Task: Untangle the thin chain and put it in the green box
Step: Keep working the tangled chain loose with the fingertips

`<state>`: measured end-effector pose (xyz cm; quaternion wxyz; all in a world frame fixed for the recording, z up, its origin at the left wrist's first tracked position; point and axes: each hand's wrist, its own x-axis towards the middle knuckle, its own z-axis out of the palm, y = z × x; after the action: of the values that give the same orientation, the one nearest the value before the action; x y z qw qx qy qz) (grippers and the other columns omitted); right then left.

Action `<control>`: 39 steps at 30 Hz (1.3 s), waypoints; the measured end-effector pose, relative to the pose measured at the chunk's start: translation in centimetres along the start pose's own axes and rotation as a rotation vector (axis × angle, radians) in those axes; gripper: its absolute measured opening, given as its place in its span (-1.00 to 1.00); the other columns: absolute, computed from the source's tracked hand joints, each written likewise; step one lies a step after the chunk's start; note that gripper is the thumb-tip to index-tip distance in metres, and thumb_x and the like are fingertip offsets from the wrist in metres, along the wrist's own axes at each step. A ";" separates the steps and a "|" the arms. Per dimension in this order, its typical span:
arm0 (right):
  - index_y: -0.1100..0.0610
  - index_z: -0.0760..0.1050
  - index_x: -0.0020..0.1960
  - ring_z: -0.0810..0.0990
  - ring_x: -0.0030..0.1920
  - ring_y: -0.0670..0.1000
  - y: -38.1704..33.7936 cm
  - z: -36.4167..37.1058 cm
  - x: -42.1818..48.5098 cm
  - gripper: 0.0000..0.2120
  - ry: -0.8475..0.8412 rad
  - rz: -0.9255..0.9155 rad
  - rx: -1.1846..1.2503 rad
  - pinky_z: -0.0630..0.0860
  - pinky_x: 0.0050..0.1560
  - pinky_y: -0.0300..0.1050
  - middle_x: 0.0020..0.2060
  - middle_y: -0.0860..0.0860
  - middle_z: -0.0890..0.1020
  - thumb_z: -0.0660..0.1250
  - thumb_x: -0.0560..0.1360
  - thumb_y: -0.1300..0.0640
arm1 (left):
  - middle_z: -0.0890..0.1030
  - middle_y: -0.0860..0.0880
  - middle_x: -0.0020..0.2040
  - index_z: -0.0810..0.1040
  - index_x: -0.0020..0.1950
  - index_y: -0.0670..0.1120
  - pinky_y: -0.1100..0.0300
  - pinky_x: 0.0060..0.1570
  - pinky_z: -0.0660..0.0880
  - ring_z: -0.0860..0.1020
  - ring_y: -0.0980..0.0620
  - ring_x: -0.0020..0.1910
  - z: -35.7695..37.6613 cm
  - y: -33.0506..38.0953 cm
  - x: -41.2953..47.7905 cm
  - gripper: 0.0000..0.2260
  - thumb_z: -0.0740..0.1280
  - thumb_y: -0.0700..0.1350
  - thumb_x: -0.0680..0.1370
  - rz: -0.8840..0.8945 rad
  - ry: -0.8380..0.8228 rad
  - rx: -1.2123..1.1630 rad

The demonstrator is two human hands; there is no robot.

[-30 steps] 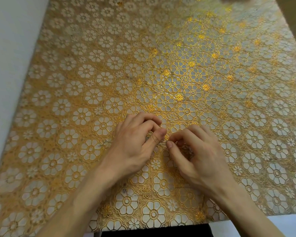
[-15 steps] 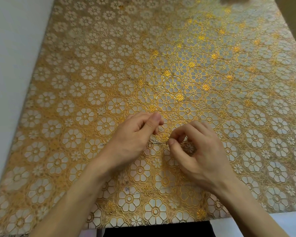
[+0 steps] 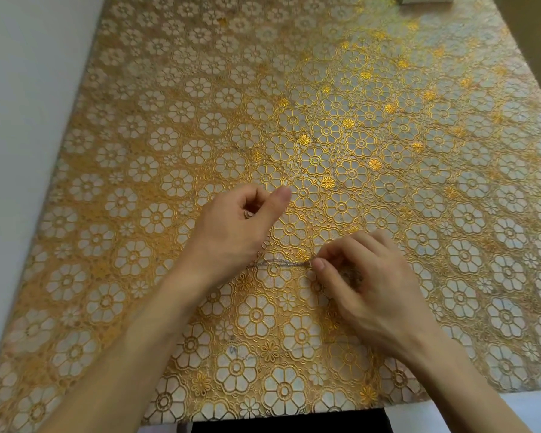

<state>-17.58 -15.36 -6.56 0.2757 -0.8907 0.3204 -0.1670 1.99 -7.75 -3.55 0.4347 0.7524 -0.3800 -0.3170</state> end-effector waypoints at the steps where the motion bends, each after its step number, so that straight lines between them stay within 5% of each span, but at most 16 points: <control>1: -0.07 0.58 -0.06 0.44 -0.09 -0.03 0.0 0.0 0.0 -0.85 0.002 0.006 -0.003 0.44 -0.02 0.02 -0.16 -0.21 0.58 0.30 0.56 -0.11 | 0.51 0.13 -0.28 0.54 -0.26 -0.04 0.25 -0.21 0.36 0.45 0.15 -0.27 0.1 -0.1 0.5 -0.61 0.29 0.24 0.56 0.037 0.026 0.095; 5: -0.06 0.58 -0.06 0.46 -0.09 -0.02 0.3 -0.1 0.3 -0.84 0.041 0.041 -0.018 0.47 -0.01 0.05 -0.17 -0.22 0.56 0.28 0.55 -0.10 | 0.57 0.09 0.05 0.54 -0.18 0.03 0.15 0.13 0.37 0.47 0.07 0.11 0.8 -1.1 2.7 -0.66 0.29 0.27 0.57 0.192 0.132 0.403; 9: -0.07 0.58 -0.06 0.44 -0.10 -0.02 0.6 0.0 0.5 -0.83 0.037 0.072 -0.030 0.46 -0.01 0.07 -0.18 -0.23 0.54 0.25 0.55 -0.10 | 0.52 0.08 0.18 0.56 0.01 0.09 0.04 0.18 0.38 0.42 0.04 0.20 1.8 -1.7 3.3 -0.63 0.20 0.35 0.52 0.221 0.145 0.581; 12: -0.06 0.60 -0.05 0.44 -0.09 -0.06 0.7 0.0 0.5 -0.84 0.040 0.092 0.013 0.43 0.01 0.01 -0.16 -0.22 0.57 0.27 0.55 -0.08 | 0.52 0.05 0.24 0.60 0.04 0.07 0.07 0.21 0.37 0.43 0.02 0.25 2.3 -1.5 1.7 -0.74 0.32 0.21 0.51 0.275 0.153 0.533; 16: -0.06 0.60 -0.04 0.46 -0.07 -0.06 1.0 -0.2 0.6 -0.82 0.028 0.101 0.066 0.43 0.03 0.00 -0.14 -0.22 0.58 0.25 0.55 -0.08 | 0.55 0.07 0.23 0.66 -0.11 0.09 0.13 0.25 0.34 0.44 0.04 0.27 3.1 -1.5 -1.5 -0.85 0.41 0.13 0.44 0.326 0.113 0.466; 27: -0.07 0.58 -0.05 0.44 -0.05 -0.19 1.3 -0.5 0.5 -0.86 0.013 0.096 0.113 0.34 0.00 -0.15 -0.15 -0.29 0.54 0.26 0.57 -0.05 | 0.56 0.13 0.25 0.70 -0.08 0.15 0.05 0.25 0.31 0.46 0.07 0.25 4.6 -1.9 -2.6 -0.86 0.43 0.16 0.45 0.335 0.114 0.449; 39: -0.07 0.57 -0.07 0.48 -0.05 -0.07 1.2 -0.4 0.3 -0.83 0.028 0.084 0.167 0.42 0.04 -0.04 -0.15 -0.24 0.58 0.24 0.56 -0.09 | 0.57 0.06 0.23 0.71 -0.07 0.10 -0.05 0.15 0.43 0.53 -0.02 0.17 4.8 -2.0 -3.0 -0.89 0.45 0.08 0.46 0.380 0.156 0.367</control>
<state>-18.11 -16.49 -6.96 0.3514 -0.8480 0.3463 -0.1936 -2.83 -6.54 -6.90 0.3705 0.7558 -0.5311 -0.0967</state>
